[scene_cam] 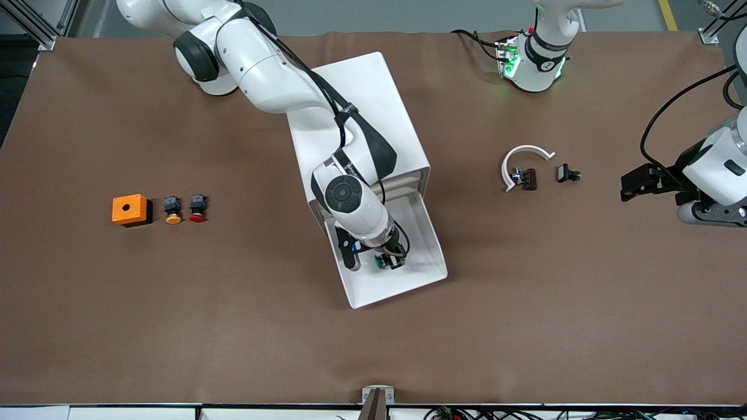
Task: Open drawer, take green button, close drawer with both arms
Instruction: 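Grasp the green push button in the drawer with the right gripper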
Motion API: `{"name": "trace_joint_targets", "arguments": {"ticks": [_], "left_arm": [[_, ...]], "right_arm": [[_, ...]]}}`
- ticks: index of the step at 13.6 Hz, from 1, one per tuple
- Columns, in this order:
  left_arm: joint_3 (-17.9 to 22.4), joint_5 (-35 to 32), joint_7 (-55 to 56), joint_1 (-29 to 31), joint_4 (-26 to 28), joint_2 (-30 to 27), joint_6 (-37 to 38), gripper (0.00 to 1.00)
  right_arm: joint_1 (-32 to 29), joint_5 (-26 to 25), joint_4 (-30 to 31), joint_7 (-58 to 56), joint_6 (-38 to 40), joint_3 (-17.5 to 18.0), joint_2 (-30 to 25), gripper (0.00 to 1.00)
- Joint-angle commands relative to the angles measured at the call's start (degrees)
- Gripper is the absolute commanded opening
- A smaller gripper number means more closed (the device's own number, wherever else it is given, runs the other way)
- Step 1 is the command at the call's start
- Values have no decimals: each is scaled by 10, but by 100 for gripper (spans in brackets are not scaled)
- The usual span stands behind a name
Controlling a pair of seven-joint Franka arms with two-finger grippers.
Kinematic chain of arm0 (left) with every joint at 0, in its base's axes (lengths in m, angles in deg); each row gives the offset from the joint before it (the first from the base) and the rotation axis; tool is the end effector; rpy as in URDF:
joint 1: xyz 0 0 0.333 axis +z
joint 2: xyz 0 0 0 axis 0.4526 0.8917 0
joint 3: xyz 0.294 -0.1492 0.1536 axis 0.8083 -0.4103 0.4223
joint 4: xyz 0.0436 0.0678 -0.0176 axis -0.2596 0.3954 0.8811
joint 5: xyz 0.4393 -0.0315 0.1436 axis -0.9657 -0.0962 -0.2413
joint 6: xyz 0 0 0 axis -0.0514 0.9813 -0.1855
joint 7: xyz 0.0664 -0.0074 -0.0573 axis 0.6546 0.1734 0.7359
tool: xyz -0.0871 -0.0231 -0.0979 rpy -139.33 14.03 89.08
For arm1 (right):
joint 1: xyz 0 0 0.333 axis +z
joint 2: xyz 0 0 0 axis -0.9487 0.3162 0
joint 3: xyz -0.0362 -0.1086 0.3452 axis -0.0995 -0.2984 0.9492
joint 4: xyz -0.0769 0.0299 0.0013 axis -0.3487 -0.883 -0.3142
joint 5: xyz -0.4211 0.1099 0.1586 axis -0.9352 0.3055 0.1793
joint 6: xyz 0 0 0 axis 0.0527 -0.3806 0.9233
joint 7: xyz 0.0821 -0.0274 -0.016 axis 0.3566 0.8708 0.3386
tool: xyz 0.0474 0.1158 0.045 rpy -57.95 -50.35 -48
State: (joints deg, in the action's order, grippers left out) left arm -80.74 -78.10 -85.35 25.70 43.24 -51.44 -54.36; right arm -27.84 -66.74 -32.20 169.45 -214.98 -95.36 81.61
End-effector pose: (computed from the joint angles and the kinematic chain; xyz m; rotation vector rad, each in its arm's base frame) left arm 0.7043 -0.0574 0.6210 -3.1222 0.1590 0.0179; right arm 0.7124 0.6081 0.2337 -2.2749 1.6773 0.1624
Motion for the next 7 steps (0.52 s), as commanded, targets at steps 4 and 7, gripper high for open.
{"name": "trace_joint_targets", "arguments": {"ticks": [4, 7], "left_arm": [[-5, -2, 2, 4, 4, -7, 6, 100], [-6, -1, 1, 4, 5, -7, 6, 100]], "right_arm": [[-15, 1, -22, 14, -7, 19, 16, 0], [-36, 2, -26, 13, 19, 28, -4, 0]]}}
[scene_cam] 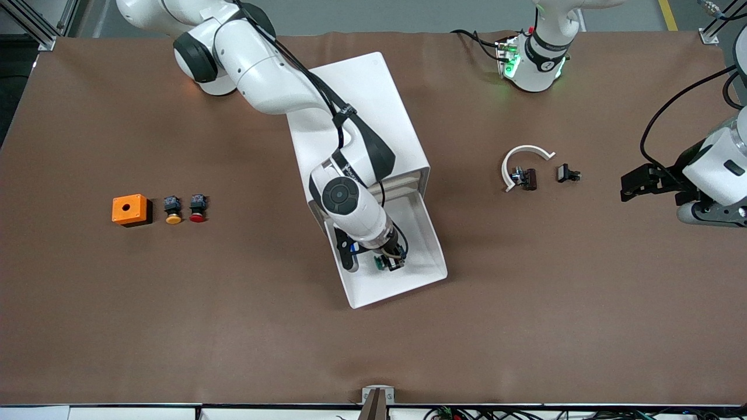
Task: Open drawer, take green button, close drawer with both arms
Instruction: 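Carry the green button out beside the red button with the right gripper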
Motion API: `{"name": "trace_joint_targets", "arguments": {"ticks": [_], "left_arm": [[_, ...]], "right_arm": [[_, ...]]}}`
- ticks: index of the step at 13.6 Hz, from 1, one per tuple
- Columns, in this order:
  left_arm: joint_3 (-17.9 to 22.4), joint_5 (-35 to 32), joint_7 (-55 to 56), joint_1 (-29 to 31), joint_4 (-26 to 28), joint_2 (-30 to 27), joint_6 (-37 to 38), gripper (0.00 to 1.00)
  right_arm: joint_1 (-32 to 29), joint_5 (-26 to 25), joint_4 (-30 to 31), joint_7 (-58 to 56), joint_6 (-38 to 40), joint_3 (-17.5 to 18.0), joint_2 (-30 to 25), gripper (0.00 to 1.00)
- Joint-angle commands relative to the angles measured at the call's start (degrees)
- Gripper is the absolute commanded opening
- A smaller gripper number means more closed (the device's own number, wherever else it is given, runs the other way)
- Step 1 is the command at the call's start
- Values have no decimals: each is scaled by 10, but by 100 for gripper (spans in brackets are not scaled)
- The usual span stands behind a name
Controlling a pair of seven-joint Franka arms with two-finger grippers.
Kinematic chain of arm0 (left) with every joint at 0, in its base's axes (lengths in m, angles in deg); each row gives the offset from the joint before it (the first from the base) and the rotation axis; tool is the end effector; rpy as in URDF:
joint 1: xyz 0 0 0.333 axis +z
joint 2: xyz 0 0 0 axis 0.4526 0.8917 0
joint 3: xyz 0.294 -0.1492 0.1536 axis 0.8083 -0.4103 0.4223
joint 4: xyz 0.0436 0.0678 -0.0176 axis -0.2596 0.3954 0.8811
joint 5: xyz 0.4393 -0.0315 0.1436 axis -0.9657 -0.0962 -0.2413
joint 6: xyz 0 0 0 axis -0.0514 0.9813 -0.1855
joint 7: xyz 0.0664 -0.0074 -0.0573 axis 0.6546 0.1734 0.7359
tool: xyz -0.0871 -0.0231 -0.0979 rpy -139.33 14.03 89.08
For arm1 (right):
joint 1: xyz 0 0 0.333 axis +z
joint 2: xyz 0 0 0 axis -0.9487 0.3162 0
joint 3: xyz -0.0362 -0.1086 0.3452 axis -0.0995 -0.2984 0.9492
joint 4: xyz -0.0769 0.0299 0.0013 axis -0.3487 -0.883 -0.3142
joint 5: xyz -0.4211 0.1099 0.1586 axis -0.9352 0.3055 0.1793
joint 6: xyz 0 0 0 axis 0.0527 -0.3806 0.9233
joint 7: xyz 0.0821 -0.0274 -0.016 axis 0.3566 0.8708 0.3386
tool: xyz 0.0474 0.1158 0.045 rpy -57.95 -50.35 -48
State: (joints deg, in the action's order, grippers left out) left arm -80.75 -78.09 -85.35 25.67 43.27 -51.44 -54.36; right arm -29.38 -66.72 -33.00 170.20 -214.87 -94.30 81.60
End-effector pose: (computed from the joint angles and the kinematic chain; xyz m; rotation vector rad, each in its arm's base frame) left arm 0.7043 -0.0579 0.6207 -3.1223 0.1602 0.0187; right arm 0.7236 0.5983 0.2409 -2.2357 1.7025 0.1805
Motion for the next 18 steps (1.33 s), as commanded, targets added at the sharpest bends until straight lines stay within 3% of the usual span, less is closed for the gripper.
{"name": "trace_joint_targets", "arguments": {"ticks": [1, 4, 8, 10, 14, 18], "left_arm": [[-5, -2, 1, 4, 5, -7, 6, 100], [-5, -1, 0, 6, 5, -5, 6, 100], [-5, -3, 3, 0, 5, -6, 6, 100], [-5, -2, 3, -2, 5, -6, 6, 100], [-6, -6, 3, -6, 6, -1, 6, 100], [-14, -2, 5, -31, 4, 54, -47, 100]], "right_arm": [[-31, 3, -31, 5, 27, 25, -9, 0], [-59, 4, -64, 37, 30, 41, -16, 0], [-118, 4, -67, 23, 77, 89, -52, 0], [-142, 4, -67, -50, 129, 106, -71, 0], [-177, 4, -67, -241, 199, 106, -97, 0], [-210, -3, -63, -514, 308, 101, -111, 0]]}}
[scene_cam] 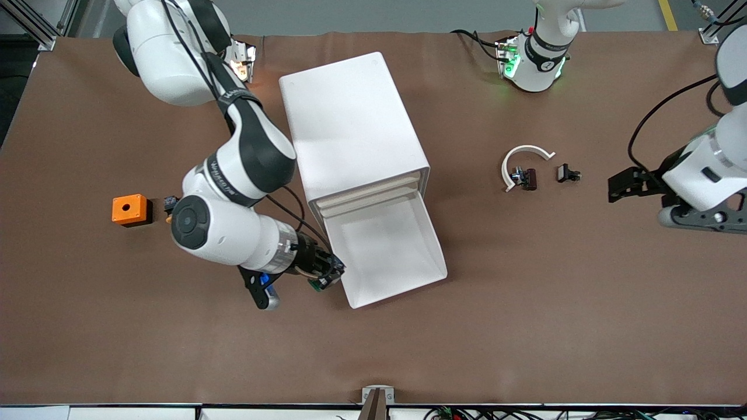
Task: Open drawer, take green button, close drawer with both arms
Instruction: 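Carry the green button out beside the red button with the right gripper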
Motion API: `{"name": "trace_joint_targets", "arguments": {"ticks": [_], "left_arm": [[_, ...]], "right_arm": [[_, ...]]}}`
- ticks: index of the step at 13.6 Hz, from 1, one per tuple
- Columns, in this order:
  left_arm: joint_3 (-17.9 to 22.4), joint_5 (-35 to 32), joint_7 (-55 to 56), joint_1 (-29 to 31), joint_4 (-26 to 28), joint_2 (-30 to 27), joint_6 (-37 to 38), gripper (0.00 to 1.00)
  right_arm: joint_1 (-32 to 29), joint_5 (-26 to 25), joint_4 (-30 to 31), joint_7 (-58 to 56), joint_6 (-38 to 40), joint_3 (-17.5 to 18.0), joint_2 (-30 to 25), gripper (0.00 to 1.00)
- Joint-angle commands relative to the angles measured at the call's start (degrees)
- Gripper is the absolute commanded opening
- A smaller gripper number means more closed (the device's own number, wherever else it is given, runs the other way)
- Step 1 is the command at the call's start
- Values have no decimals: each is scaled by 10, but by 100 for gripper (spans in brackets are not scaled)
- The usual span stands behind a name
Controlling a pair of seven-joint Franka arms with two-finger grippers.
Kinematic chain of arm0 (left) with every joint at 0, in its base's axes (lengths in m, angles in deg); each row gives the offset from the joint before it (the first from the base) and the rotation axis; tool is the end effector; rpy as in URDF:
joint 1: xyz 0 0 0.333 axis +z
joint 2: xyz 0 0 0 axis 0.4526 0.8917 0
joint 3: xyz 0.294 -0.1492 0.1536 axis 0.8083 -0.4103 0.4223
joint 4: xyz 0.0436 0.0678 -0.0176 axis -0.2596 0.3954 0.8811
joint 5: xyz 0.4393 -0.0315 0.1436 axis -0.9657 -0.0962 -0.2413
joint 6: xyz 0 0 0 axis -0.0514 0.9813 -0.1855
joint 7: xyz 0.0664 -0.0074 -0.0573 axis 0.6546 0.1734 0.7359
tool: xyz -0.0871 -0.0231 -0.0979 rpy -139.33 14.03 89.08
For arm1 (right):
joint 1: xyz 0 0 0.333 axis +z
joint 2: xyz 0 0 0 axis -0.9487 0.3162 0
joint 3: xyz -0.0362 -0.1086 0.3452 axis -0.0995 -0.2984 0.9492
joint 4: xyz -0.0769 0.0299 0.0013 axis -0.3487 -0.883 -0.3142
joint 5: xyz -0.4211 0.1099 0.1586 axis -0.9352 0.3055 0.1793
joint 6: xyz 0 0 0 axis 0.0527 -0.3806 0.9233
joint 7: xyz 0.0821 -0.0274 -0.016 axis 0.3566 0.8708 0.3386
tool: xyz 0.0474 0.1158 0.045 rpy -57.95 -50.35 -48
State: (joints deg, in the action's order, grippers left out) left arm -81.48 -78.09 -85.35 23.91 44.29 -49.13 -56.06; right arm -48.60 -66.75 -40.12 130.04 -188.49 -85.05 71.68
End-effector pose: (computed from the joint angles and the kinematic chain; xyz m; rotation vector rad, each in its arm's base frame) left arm 0.7149 -0.0885 0.5850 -3.1218 0.2291 0.0627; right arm 0.8060 0.4064 0.4258 -2.5833 0.9981 0.2983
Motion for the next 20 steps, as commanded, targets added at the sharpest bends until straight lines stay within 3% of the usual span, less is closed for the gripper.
{"name": "trace_joint_targets", "arguments": {"ticks": [1, 4, 7, 9, 12, 14, 20], "left_arm": [[-6, -1, 7, -25, -6, 48, -49, 100], [-6, 26, 24, -47, -7, 111, -132, 100], [-6, 33, 77, -76, -7, 163, -215, 100], [-6, 33, 134, -95, -8, 193, -264, 100], [-6, 33, 226, -114, -9, 234, -337, 100], [-6, 33, 289, -123, -9, 253, -381, 100], [0, 32, 403, -150, -9, 305, -508, 100]], "right_arm": [[-21, -6, 12, -158, 69, 2, -20, 0], [-24, -67, 19, -314, 128, -14, -47, 0], [-43, -79, 75, -400, 158, -15, -89, 0], [-55, -98, 182, -448, 129, -15, -161, 0], [-74, -104, 531, -540, -69, -14, -354, 0], [-74, -105, 623, -557, -96, -15, -405, 0], [-73, -118, 816, -602, -217, -15, -500, 0]]}}
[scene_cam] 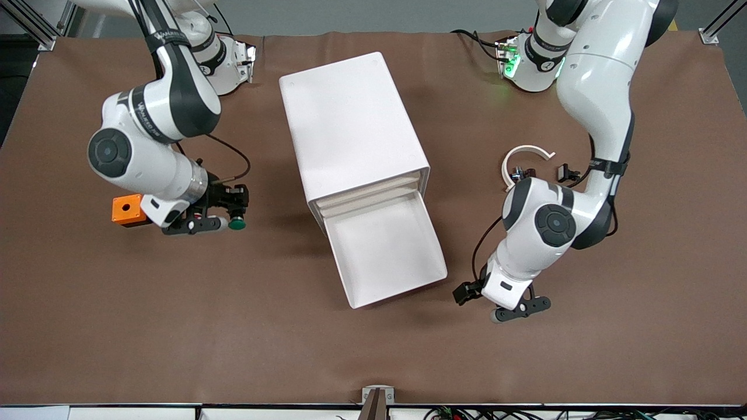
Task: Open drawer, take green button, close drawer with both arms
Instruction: 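Set down the green button while the left gripper reaches the drawer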
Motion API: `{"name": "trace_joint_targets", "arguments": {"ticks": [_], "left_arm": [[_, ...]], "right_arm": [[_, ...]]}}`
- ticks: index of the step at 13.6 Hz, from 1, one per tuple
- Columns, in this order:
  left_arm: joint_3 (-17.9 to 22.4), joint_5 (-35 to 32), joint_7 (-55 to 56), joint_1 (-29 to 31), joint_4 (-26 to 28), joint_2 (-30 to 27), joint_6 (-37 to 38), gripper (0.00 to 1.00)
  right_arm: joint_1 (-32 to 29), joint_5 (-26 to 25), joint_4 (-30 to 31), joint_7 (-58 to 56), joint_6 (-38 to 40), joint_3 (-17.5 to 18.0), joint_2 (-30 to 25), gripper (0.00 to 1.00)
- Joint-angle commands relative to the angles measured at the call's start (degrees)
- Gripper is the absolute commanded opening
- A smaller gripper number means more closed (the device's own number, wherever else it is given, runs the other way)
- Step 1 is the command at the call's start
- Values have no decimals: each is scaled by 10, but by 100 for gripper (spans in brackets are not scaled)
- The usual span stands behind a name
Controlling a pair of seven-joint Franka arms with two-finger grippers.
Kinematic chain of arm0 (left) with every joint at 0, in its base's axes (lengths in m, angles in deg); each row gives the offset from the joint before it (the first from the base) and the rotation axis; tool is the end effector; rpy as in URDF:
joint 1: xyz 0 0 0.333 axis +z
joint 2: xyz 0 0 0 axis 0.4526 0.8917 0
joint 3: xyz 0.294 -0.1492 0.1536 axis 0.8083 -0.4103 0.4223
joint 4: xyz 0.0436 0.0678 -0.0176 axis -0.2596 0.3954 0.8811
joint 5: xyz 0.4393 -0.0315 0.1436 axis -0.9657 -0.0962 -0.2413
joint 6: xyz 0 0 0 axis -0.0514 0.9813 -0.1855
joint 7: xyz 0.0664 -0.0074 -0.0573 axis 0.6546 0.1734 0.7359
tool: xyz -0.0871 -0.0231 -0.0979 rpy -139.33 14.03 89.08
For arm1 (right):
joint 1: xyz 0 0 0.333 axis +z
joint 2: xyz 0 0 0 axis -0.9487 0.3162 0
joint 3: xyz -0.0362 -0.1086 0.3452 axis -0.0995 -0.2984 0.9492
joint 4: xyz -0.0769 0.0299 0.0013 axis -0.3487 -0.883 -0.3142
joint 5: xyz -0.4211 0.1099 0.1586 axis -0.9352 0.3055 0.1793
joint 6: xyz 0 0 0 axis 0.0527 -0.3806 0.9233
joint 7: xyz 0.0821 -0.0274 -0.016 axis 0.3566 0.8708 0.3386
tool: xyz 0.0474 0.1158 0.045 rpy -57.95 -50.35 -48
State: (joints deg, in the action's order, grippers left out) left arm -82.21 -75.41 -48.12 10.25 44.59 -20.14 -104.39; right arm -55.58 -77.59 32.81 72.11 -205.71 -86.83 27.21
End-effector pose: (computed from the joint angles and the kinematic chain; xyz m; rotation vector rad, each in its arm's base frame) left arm 0.8095 -0.3131 0.2610 2.8792 0.4344 0.3185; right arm 0.6139 0.1940 0.3698 -2.9889 -0.1271 0.1936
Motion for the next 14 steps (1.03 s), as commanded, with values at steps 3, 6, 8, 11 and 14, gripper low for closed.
{"name": "trace_joint_targets", "arguments": {"ticks": [3, 6, 8, 11, 14], "left_arm": [[7, 6, 67, -14, -12, 38, -66, 100], [7, 5, 67, -30, -16, 56, -69, 100], [8, 5, 66, -43, -21, 70, -77, 100], [7, 2, 62, -57, -19, 73, -77, 100], [5, 1, 59, -71, -16, 73, -71, 100]], "right_arm": [[-18, -11, 193, -69, -143, 3, -85, 0], [-23, -11, 267, -78, -218, 3, -95, 0], [-24, -11, 303, -79, -264, 2, -93, 0], [-52, -20, 309, -100, -279, 1, -72, 0], [-75, -21, 308, -120, -311, 1, -33, 0]]}}
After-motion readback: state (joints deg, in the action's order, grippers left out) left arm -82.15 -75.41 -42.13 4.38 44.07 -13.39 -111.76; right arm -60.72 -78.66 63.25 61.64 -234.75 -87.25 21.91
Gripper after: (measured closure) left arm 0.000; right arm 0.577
